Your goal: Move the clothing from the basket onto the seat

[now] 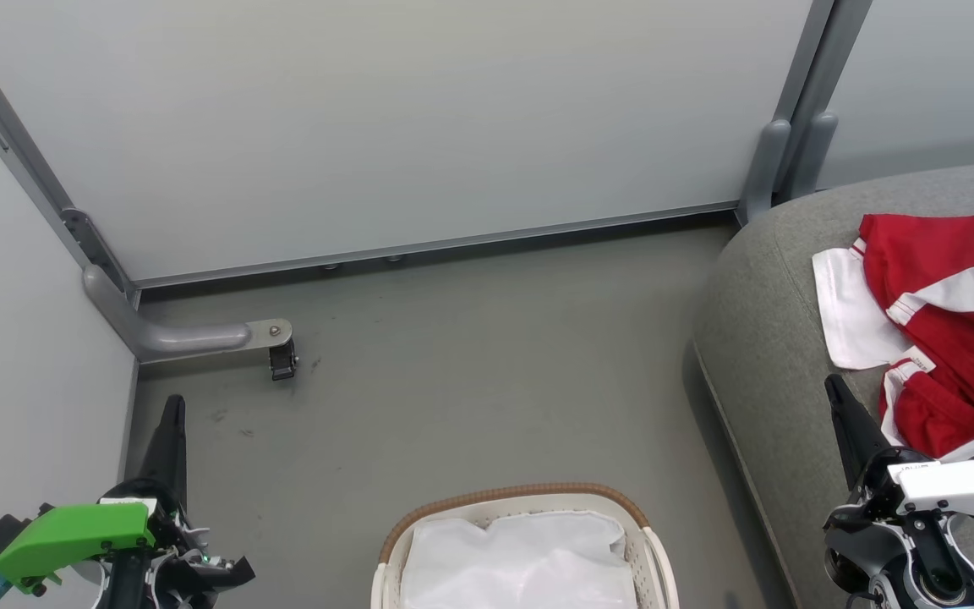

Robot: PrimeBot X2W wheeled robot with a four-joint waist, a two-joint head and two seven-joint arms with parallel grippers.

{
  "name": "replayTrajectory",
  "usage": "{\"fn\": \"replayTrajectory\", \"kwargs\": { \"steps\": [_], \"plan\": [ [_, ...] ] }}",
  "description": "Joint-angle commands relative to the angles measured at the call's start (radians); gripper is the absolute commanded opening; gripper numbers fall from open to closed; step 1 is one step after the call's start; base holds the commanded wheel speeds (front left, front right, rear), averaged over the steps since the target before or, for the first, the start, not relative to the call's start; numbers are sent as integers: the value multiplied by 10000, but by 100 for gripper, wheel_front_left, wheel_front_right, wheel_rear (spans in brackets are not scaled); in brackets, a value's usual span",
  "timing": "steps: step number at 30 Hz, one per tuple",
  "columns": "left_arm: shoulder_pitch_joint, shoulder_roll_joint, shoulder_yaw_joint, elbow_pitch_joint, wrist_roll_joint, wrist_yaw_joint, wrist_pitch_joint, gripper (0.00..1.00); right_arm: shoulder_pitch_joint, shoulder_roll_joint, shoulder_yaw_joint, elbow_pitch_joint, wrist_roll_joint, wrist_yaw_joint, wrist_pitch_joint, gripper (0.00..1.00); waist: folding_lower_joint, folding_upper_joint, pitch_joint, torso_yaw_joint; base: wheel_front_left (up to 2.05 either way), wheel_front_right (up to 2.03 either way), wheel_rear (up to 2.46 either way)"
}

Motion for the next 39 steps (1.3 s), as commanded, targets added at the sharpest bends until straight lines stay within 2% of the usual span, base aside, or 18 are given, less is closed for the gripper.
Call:
{"fn": "replayTrajectory", "kwargs": {
  "steps": [1, 39],
  "plan": [
    [-117, 58, 25, -19, -29, -64, 34, 0, 110, -26, -21, -38, 30, 0, 17, 0, 0, 0, 0, 0, 0, 0, 0],
    [-115, 58, 21, -21, -31, -63, 32, 0, 111, -26, -17, -36, 33, 0, 14, 0, 0, 0, 0, 0, 0, 0, 0]
  ]
}}
